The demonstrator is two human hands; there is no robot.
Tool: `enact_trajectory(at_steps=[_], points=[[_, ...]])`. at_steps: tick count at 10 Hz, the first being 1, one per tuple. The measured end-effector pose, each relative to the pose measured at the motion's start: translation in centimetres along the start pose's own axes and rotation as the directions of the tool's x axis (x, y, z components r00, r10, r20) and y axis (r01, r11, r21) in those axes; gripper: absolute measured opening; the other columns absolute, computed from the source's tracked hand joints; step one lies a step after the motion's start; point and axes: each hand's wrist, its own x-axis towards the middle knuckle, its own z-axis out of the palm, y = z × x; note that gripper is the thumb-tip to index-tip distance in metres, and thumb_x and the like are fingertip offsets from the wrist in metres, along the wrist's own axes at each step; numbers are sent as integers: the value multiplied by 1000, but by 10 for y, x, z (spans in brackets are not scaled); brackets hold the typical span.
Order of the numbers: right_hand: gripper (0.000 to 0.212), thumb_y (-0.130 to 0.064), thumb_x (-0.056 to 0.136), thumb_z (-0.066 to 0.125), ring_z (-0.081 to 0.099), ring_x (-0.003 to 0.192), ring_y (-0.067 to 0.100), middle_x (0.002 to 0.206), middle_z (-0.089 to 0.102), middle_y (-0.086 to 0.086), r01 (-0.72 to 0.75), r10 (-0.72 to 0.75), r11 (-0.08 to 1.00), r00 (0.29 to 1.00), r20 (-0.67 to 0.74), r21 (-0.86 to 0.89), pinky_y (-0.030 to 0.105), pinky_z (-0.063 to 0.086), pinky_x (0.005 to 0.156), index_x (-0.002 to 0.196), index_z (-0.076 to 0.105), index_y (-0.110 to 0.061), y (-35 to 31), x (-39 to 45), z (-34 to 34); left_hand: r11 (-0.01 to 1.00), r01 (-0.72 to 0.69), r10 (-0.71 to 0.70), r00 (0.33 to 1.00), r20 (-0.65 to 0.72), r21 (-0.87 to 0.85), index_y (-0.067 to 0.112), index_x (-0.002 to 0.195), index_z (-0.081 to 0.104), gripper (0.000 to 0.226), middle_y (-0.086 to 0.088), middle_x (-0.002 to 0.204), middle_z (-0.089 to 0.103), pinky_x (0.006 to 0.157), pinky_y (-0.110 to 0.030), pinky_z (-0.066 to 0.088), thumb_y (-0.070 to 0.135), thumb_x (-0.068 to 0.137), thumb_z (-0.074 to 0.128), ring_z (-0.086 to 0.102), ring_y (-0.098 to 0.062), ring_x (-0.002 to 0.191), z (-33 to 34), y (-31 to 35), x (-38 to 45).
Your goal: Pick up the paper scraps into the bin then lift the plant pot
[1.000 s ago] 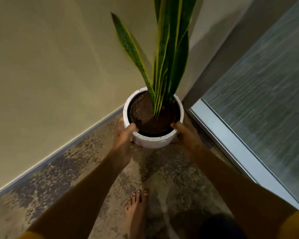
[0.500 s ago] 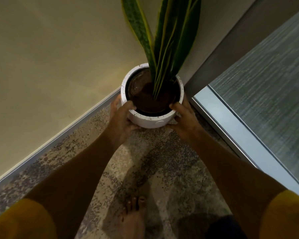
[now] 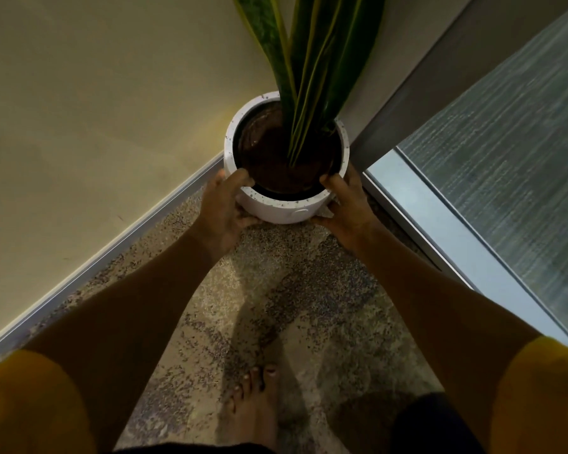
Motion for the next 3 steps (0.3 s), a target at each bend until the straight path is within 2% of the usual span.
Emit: enact_trajectory(at_steps=[1,2,3], points=[[73,-34,80,71,52,121,26,134,50,-3,-15,14,1000,1000,-12,-19,51,56,82,142,34,-38,0,-1,1,999,33,-33,999,1,-30,19,114,54,36,1,105,65,89,-43,52,22,78,57,62,-21,101,3,0,-2],[96,-49,59,83,49,127,28,143,46,-1,-33,32,998,999,-20,-45,53,55,84,141,35,-39,-6,-13,8,994,55,-59,997,-41,-97,16,124,53,46,1,112,65,82,-39,55,22,78,59,61,-21,104,8,4,-12],[97,-50,57,83,47,130,25,147,44,-2,-45,42,997,998,-44,-65,53,51,92,140,36,-35,-3,-44,14,981,58,-74,994,-76,-185,17,123,55,38,8,102,64,72,-30,50,21,86,59,59,-16,96,15,5,-41]])
